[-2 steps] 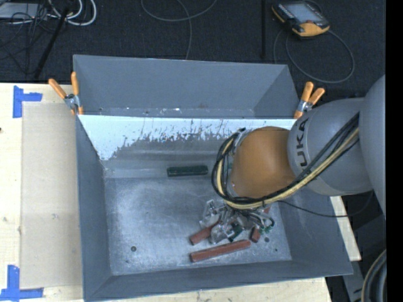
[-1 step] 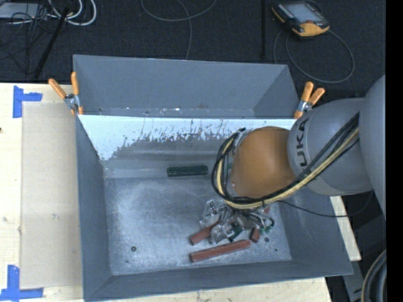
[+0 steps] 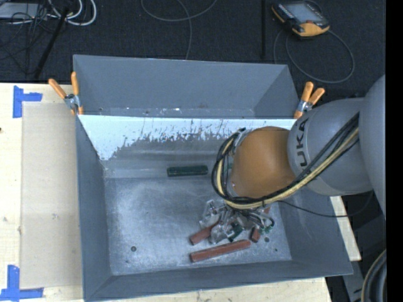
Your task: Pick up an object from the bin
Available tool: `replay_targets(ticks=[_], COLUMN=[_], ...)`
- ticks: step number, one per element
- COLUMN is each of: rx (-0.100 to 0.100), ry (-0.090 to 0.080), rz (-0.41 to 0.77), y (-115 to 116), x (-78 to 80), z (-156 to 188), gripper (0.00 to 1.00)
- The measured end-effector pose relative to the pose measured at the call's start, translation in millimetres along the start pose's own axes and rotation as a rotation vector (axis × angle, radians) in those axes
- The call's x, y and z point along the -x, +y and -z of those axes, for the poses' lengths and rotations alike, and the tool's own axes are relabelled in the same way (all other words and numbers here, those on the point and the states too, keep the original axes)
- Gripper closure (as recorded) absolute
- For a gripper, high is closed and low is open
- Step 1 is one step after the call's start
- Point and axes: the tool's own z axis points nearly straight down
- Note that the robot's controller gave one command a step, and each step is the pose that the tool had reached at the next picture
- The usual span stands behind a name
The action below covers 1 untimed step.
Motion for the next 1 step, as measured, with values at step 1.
replay_targets(ticks=[1], rx=[-0.001], ry=[0.003], rz=[-0.026], y=[18.0], x=[-10.6], z=[204.0], gripper=[1.0])
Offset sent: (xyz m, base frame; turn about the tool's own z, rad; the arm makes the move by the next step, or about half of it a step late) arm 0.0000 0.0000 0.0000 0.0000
